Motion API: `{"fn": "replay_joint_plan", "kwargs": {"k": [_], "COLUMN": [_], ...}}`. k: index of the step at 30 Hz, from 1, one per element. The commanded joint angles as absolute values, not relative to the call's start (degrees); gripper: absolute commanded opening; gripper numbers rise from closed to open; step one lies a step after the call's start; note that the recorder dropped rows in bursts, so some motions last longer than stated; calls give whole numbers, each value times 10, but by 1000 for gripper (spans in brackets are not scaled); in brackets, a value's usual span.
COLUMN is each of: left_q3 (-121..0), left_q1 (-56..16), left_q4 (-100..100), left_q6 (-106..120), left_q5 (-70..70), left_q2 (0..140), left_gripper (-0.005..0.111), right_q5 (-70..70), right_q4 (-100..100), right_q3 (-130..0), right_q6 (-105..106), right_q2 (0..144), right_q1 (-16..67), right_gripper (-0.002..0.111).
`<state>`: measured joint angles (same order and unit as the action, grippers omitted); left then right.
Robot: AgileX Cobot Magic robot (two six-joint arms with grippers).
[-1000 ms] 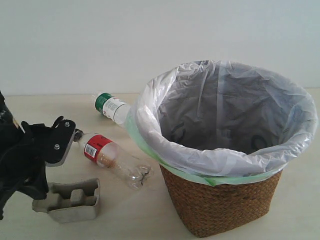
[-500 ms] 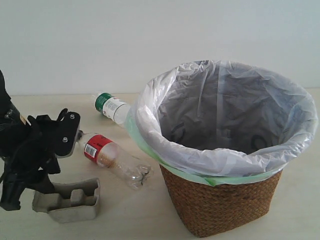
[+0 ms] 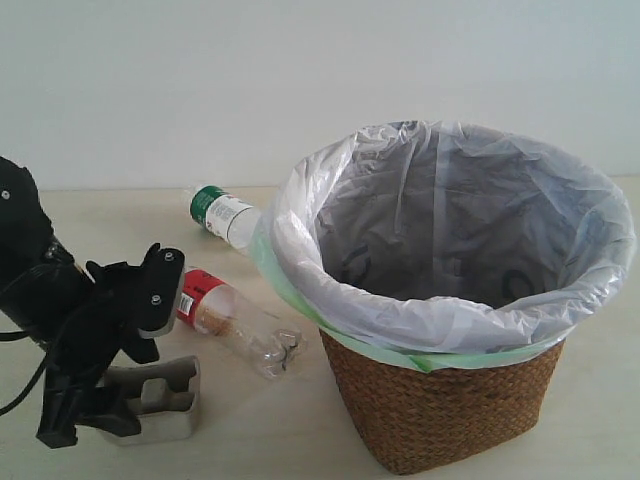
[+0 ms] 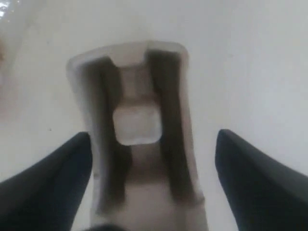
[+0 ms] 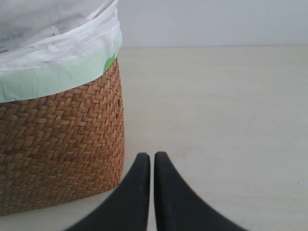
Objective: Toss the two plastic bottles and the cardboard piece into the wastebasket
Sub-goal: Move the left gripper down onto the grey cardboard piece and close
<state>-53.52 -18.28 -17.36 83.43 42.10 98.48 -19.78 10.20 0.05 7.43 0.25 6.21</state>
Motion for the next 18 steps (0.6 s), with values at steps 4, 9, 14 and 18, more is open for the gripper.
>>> {"fn": "replay_joint_plan", "kwargs": {"k": [4, 9, 14, 18], "left_q3": [-533, -533, -533, -533], "left_q1": [-187, -187, -187, -187], "left_q4": [-192, -191, -192, -191], "left_q6": [832, 832, 811, 814], "left_q5": [383, 374, 386, 375], "left_q2": [994, 995, 1014, 1037], "left_gripper": [68, 68, 68, 68], "right_q5": [-196, -196, -196, -194], "right_q4": [98, 98, 98, 98], "right_q3": [0, 0, 0, 0], "right_q6": [77, 77, 77, 77], "right_q2": [0, 0, 0, 0], "right_q1": [59, 59, 59, 59], "right_gripper": [0, 0, 0, 0]}}
